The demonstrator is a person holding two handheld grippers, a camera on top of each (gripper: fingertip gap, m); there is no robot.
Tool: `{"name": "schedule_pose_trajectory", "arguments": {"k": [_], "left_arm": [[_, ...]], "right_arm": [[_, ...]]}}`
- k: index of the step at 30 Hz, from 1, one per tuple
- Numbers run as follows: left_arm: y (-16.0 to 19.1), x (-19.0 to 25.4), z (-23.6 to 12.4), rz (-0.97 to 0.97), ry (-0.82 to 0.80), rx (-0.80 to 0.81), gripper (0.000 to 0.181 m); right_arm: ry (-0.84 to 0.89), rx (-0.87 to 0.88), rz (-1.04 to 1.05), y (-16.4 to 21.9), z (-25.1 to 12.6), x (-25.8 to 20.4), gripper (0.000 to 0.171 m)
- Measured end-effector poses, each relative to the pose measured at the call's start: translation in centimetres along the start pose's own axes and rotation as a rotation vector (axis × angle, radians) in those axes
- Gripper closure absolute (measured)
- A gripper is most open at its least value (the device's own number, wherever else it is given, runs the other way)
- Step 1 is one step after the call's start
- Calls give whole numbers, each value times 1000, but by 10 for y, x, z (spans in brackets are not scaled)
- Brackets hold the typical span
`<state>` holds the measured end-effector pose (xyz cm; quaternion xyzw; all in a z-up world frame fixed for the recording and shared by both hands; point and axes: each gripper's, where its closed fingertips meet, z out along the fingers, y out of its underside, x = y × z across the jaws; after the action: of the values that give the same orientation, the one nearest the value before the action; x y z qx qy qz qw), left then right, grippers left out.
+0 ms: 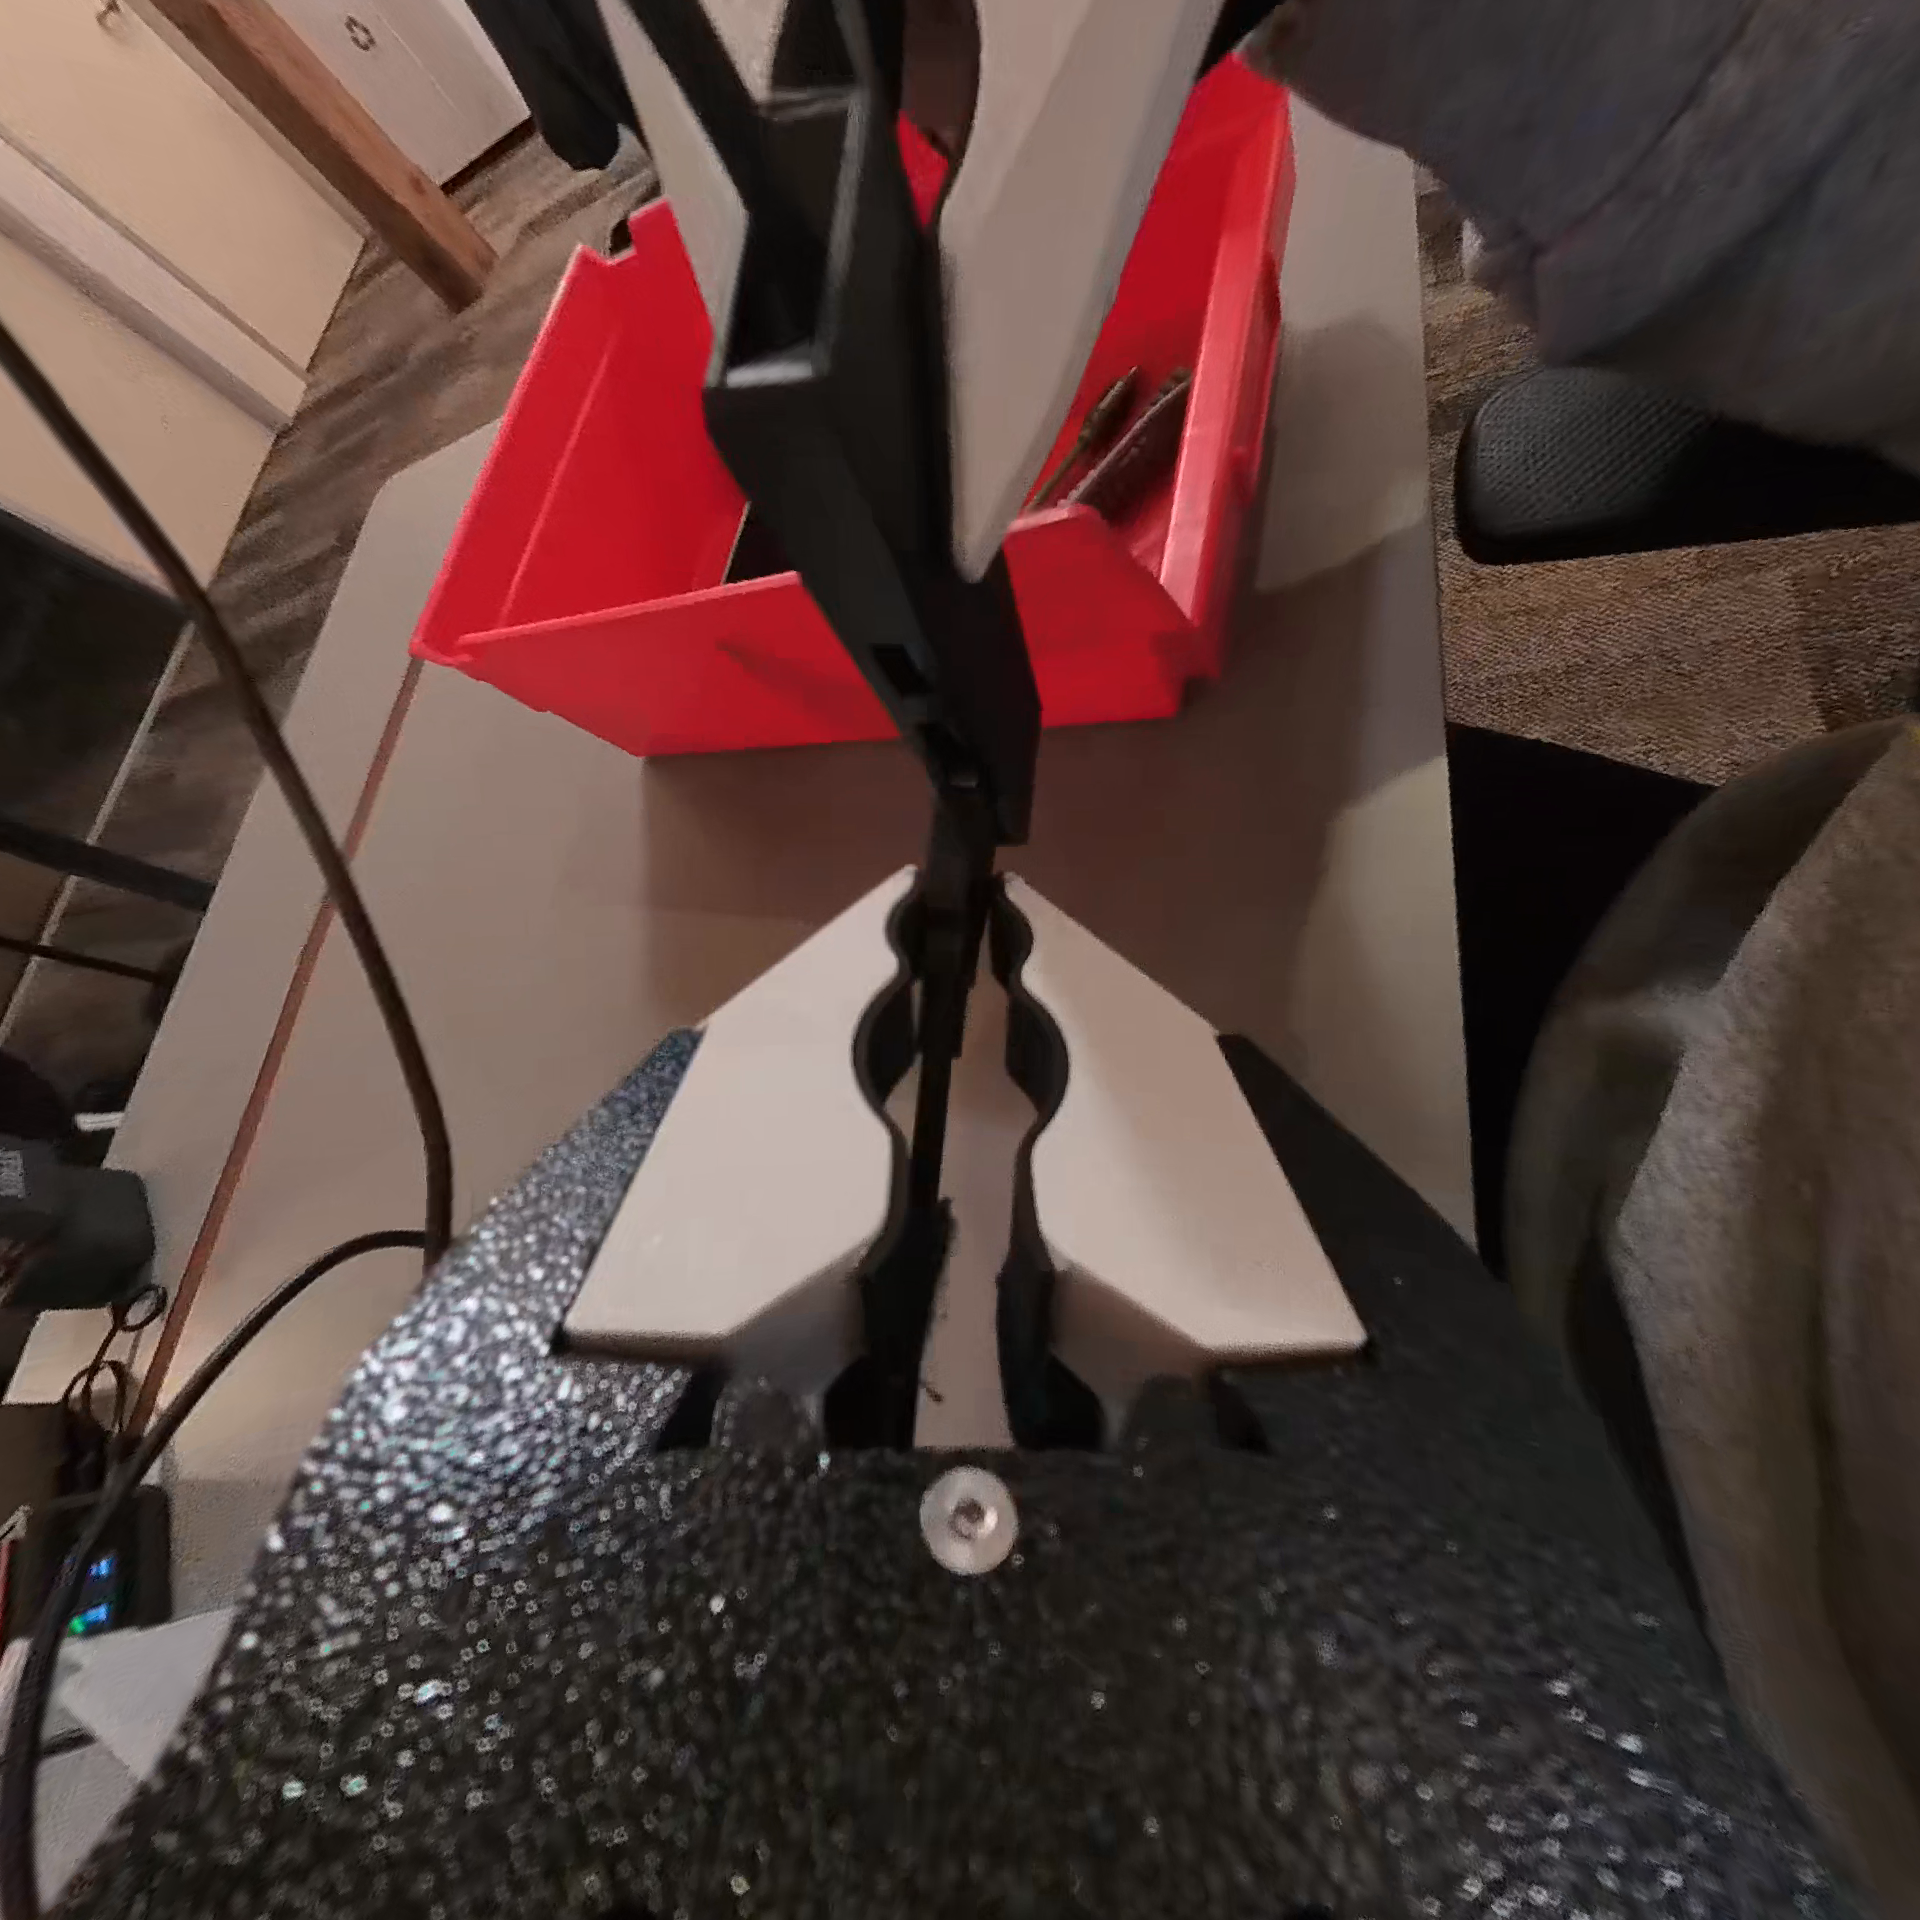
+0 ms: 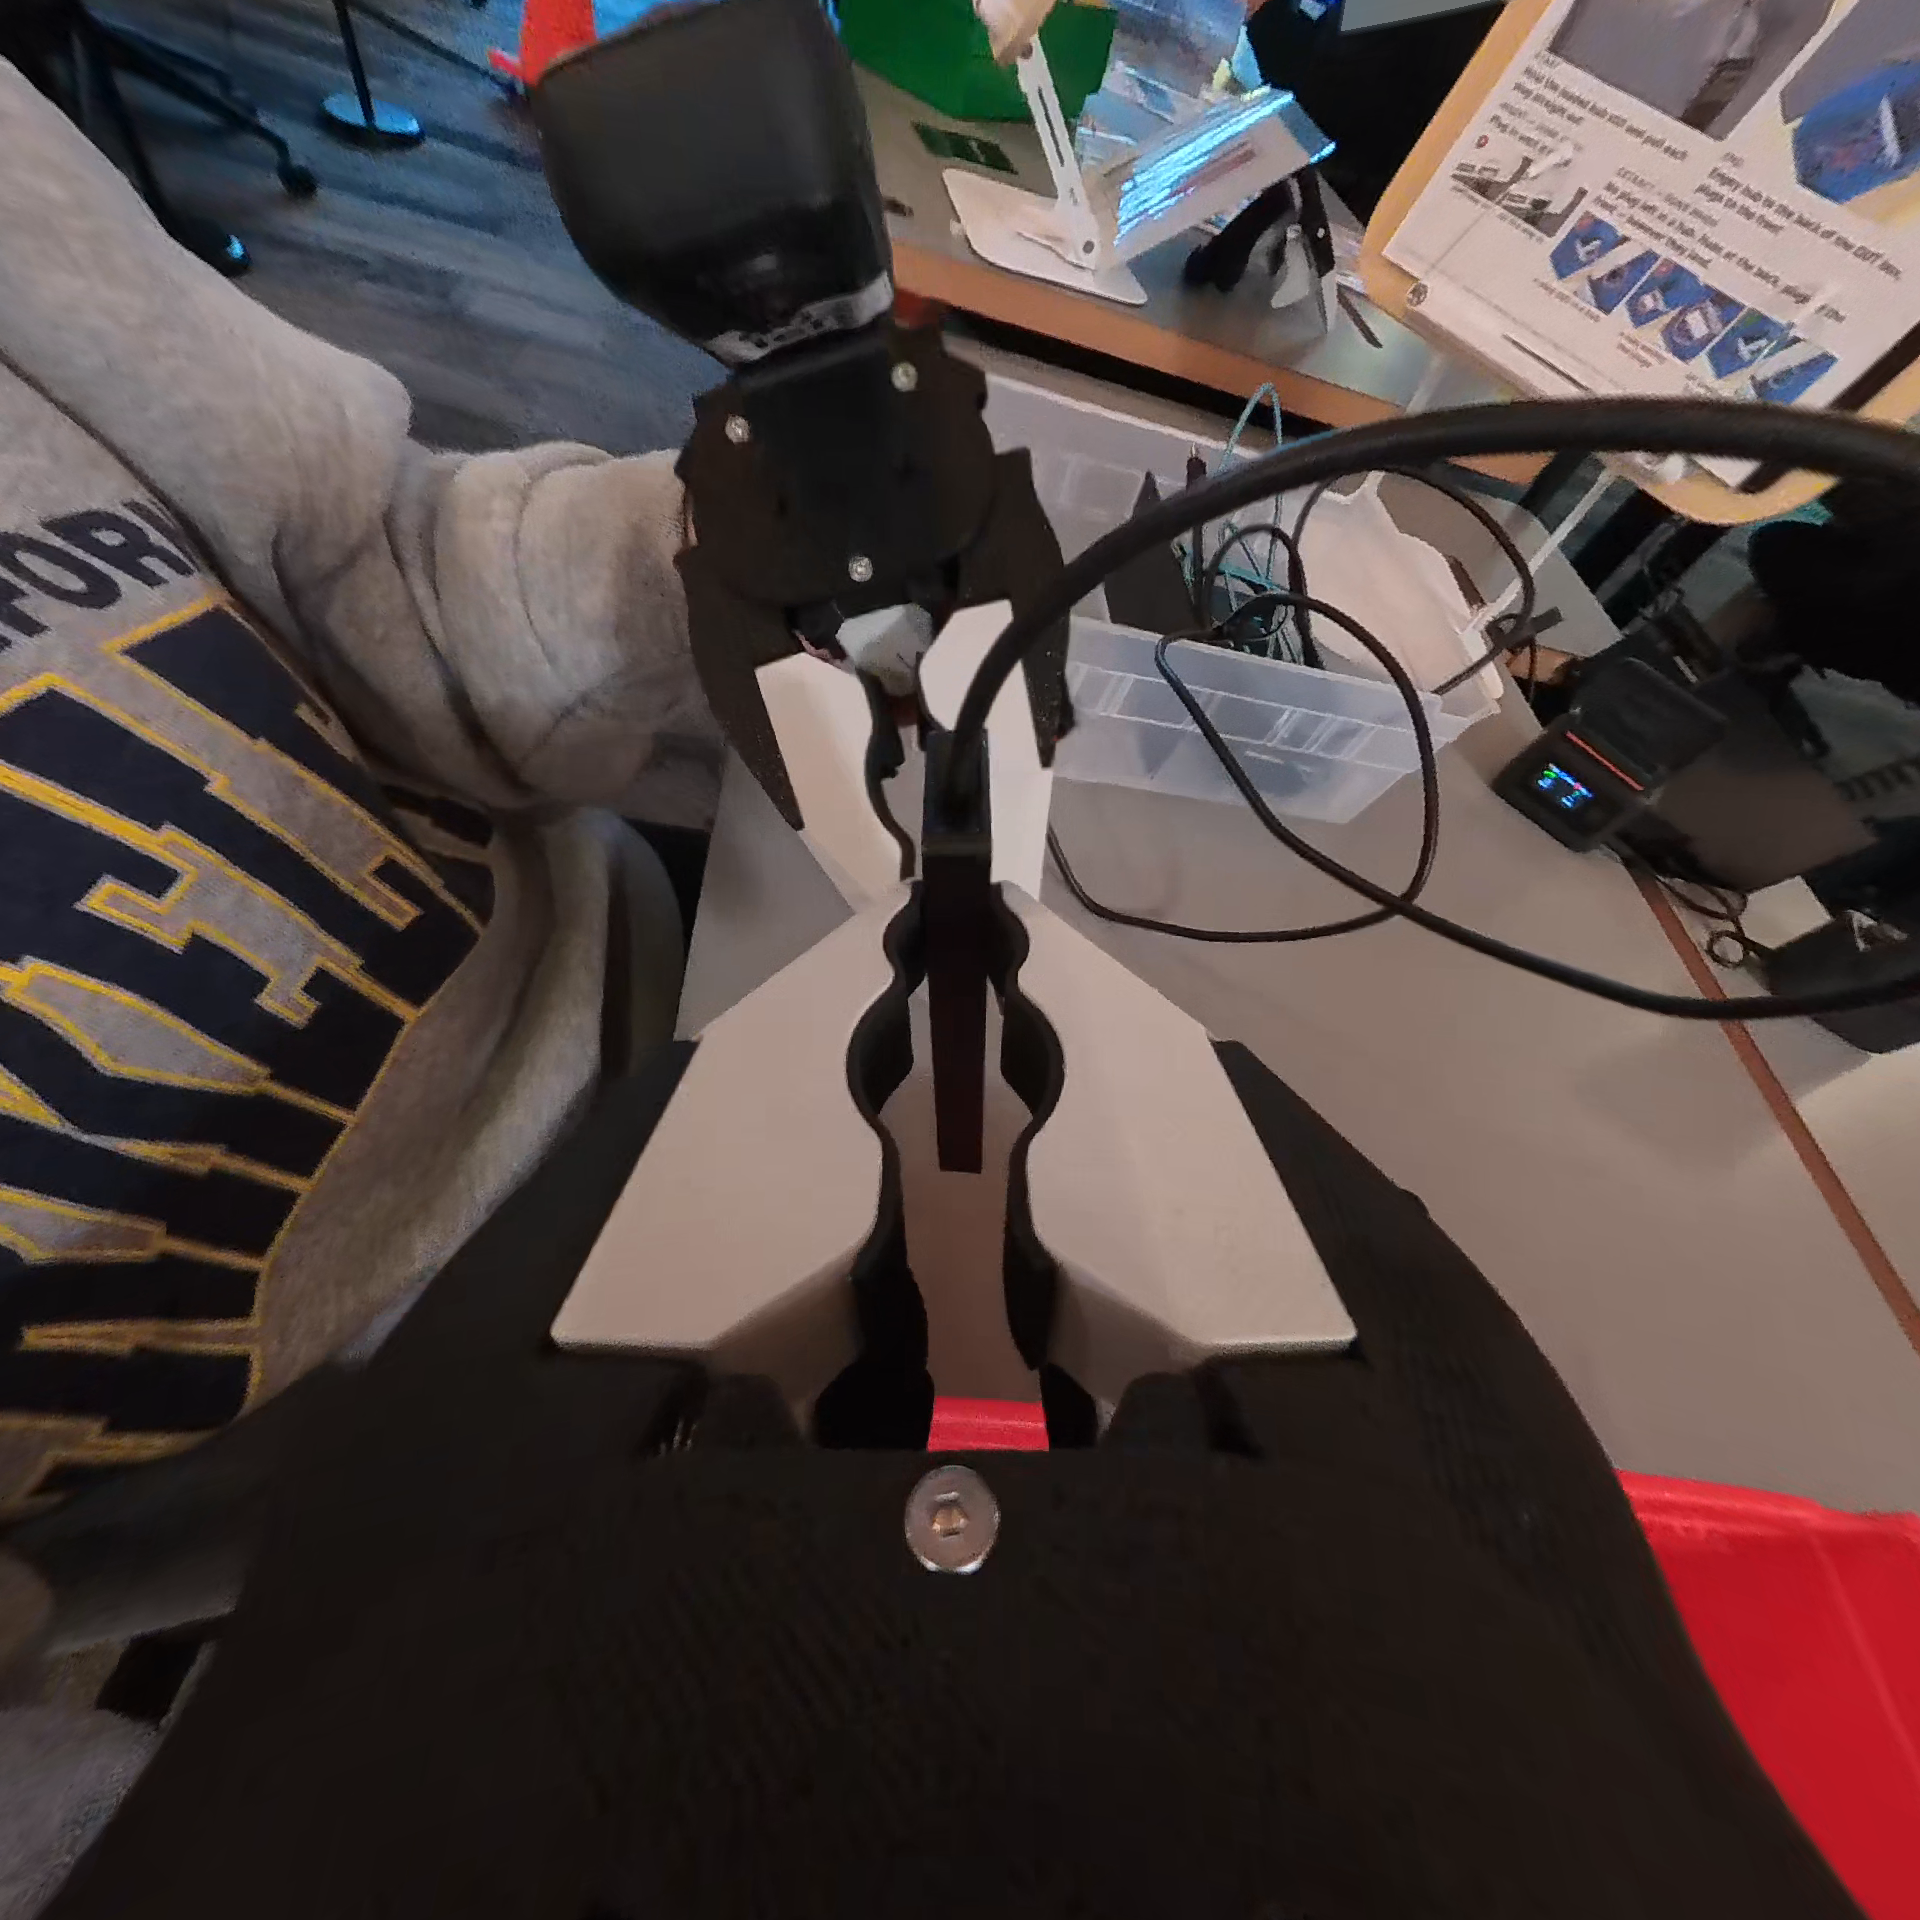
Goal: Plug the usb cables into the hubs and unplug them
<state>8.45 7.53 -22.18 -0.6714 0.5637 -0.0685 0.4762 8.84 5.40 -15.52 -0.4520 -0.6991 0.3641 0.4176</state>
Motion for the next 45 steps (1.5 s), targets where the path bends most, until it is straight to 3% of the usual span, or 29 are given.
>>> {"name": "schedule_pose_trajectory", "arguments": {"k": [6, 15, 20, 24, 31, 41, 45], "left_arm": [[-18, -13, -10, -121, -26, 171, 175], [-38, -7, -23, -144, 28, 304, 171], [-38, -1, -24, -38, -10, 290, 173], [-55, 13, -46, -28, 80, 356, 174], [-64, 2, -50, 6, -55, 385, 175], [-81, 26, -65, -62, 162, 545, 175], [-68, 30, -54, -60, 187, 419, 174]], "right_arm": [[60, 68, -15, -9, 5, 9, 152], [13, 66, -17, -12, 12, 2, 162], [-19, 46, -52, -11, 14, -7, 162], [-98, 134, -98, -27, 1, -24, 162], [-11, 117, -135, -24, -13, -16, 161], [-136, 186, -151, -35, -22, -39, 162], [-150, 102, -101, -24, -17, -40, 162]]}}
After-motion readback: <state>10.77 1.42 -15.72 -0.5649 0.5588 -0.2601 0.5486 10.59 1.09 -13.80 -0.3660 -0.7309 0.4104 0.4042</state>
